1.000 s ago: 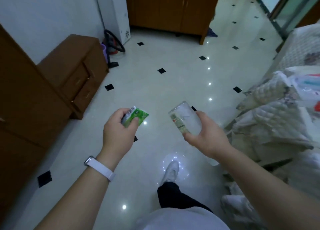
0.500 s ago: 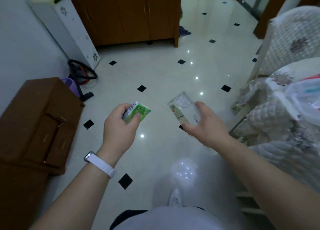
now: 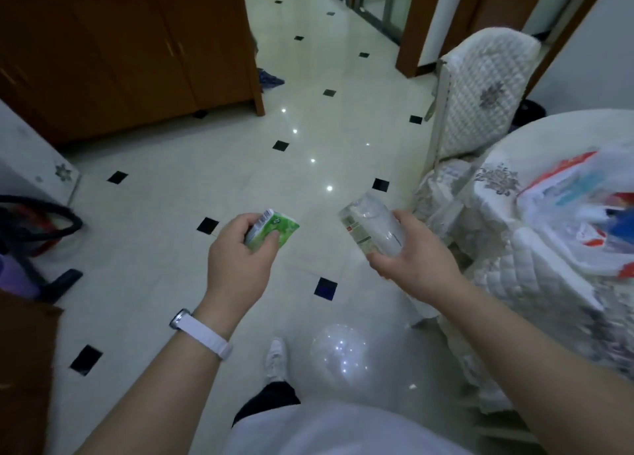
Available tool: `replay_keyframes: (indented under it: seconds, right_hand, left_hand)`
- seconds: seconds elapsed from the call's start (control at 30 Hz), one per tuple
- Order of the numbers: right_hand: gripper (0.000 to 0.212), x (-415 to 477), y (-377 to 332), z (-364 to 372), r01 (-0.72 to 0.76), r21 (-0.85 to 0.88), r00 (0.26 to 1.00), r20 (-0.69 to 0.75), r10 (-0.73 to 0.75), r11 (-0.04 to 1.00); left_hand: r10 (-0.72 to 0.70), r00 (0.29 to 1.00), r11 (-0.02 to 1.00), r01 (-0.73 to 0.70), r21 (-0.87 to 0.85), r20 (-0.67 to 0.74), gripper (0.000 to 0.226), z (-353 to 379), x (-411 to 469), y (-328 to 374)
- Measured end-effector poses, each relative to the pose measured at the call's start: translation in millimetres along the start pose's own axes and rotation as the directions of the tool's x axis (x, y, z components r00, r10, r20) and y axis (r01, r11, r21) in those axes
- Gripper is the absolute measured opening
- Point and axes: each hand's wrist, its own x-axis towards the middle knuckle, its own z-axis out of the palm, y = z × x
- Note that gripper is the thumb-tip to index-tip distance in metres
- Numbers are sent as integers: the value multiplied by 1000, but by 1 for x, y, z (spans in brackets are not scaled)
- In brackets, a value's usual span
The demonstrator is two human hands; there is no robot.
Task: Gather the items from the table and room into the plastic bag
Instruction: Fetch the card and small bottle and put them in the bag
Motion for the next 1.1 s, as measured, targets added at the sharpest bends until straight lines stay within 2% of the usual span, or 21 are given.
replay_keyframes:
  seconds: [0.2, 0.43, 0.6, 0.73, 0.83, 1.0, 1.1]
  right_hand:
    - [72, 76, -42, -13, -147, -22, 981, -130, 143, 989]
    - [78, 129, -45, -30, -283, 28, 927, -250, 280, 959]
    - [78, 178, -17, -53, -344, 81, 886, -301, 352, 935]
    - [69, 224, 17, -86, -335, 152, 852, -373, 368, 930]
    - [69, 246, 49, -118, -378, 173, 813, -408, 415, 910]
    - [54, 260, 103, -169, -420, 245, 753, -443, 486, 874]
    - [60, 255, 134, -191, -483, 295, 680, -466, 566, 824]
  left_hand:
    - [57, 979, 995, -40, -89, 196, 23, 27, 130, -7]
    - [168, 894, 982, -114, -152, 415, 26, 91, 224, 18]
    - [184, 837, 982, -130, -140, 516, 27, 159, 267, 32]
    - [210, 797, 978, -177, -114, 567, 29, 223, 296, 62]
    - [260, 737, 964, -239, -119, 624, 30, 273, 310, 93]
    - [341, 668, 936, -304, -175, 662, 27, 356, 321, 145]
    - [386, 583, 916, -338, -218, 715, 30, 400, 316, 168]
